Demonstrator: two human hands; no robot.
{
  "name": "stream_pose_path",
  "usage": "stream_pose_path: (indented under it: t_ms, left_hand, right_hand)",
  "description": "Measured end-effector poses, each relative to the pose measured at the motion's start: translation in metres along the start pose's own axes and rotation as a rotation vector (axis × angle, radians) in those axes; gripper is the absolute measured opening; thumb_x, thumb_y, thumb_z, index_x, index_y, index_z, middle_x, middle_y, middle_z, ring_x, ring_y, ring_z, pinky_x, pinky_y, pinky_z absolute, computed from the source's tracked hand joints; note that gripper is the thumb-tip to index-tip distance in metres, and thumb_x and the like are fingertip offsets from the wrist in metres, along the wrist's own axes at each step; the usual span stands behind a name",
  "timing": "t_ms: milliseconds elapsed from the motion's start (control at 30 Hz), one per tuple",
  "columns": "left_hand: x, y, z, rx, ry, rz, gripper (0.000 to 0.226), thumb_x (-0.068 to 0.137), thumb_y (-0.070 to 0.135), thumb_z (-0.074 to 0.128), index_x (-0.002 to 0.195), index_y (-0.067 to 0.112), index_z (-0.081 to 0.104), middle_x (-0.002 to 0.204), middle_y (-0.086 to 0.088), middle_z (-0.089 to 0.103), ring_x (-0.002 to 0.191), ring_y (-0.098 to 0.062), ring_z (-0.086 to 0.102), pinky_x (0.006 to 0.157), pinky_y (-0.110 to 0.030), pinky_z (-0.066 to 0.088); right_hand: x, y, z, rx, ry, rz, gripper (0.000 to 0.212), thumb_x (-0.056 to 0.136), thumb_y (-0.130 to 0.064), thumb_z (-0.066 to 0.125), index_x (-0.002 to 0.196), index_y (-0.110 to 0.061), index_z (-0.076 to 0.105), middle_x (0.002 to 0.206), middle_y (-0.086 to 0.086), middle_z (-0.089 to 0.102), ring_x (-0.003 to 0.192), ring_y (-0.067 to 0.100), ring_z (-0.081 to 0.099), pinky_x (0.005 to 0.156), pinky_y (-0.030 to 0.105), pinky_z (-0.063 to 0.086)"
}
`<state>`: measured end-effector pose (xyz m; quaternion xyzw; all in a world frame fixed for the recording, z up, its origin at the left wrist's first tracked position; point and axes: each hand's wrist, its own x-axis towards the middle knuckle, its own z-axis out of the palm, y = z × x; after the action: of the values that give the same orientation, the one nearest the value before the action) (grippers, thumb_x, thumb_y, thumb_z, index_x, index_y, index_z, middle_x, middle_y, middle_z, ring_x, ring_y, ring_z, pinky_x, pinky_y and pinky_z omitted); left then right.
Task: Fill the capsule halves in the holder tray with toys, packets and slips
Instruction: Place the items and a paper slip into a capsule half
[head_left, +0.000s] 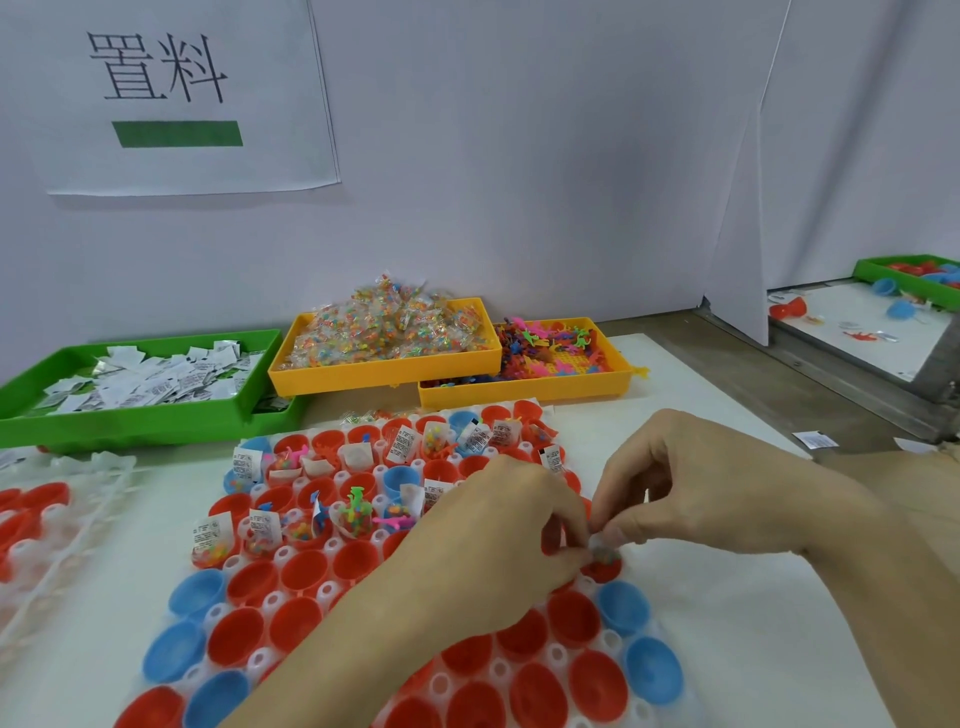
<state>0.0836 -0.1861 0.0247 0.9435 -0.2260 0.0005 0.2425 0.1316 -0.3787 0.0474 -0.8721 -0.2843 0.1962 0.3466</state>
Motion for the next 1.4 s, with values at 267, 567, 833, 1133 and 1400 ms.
stream_pose_path:
  t_ms: [267,567,833,1133,1400]
  left_hand:
    - [-0.001,-0.001,-0.003,-0.083,0.041,0.002,0.022,0.085,0.047,0.066,0.095,0.027,0.071,0.079,0.014,0.06,0.072,-0.001,0.053,0.054,-0.014,0.038]
    - [0.001,-0.003,0.002,-0.09,0.055,-0.018,0.018,0.091,0.041,0.064,0.092,0.026,0.073,0.079,0.013,0.063,0.072,-0.004,0.055,0.058,-0.014,0.039]
    - [0.001,-0.002,0.005,-0.063,0.059,0.003,0.011,0.091,0.034,0.065,0.094,0.027,0.074,0.083,0.013,0.063,0.074,-0.006,0.057,0.062,-0.017,0.045]
    - [0.001,-0.01,-0.007,-0.062,0.096,0.02,0.032,0.088,0.056,0.058,0.08,0.027,0.068,0.072,0.012,0.06,0.066,0.001,0.051,0.056,-0.013,0.038]
    - [-0.005,-0.028,-0.052,-0.078,0.292,-0.008,0.04,0.087,0.059,0.049,0.07,0.029,0.069,0.069,0.012,0.063,0.063,-0.013,0.054,0.057,-0.025,0.043]
  right_hand:
    - [0.003,0.001,0.001,-0.062,0.047,0.007,0.013,0.081,-0.018,0.08,0.078,-0.03,0.081,0.074,-0.011,0.075,0.071,0.006,0.068,0.067,0.016,0.053]
    - [0.002,0.003,0.0,-0.021,0.057,-0.013,0.015,0.085,-0.017,0.077,0.079,-0.031,0.08,0.077,-0.011,0.075,0.067,0.006,0.067,0.067,0.018,0.054]
    - [0.005,0.006,0.002,-0.049,0.042,0.014,0.016,0.086,-0.014,0.075,0.08,-0.028,0.08,0.075,-0.01,0.075,0.068,0.007,0.069,0.07,0.022,0.058]
    - [0.008,0.014,0.001,-0.034,0.196,-0.104,0.015,0.092,-0.023,0.069,0.088,-0.036,0.076,0.075,-0.007,0.073,0.069,0.01,0.068,0.068,0.023,0.057]
    - [0.02,0.029,0.004,0.011,0.43,-0.137,0.021,0.093,-0.022,0.068,0.086,-0.042,0.073,0.073,-0.014,0.071,0.068,0.007,0.067,0.064,0.015,0.051]
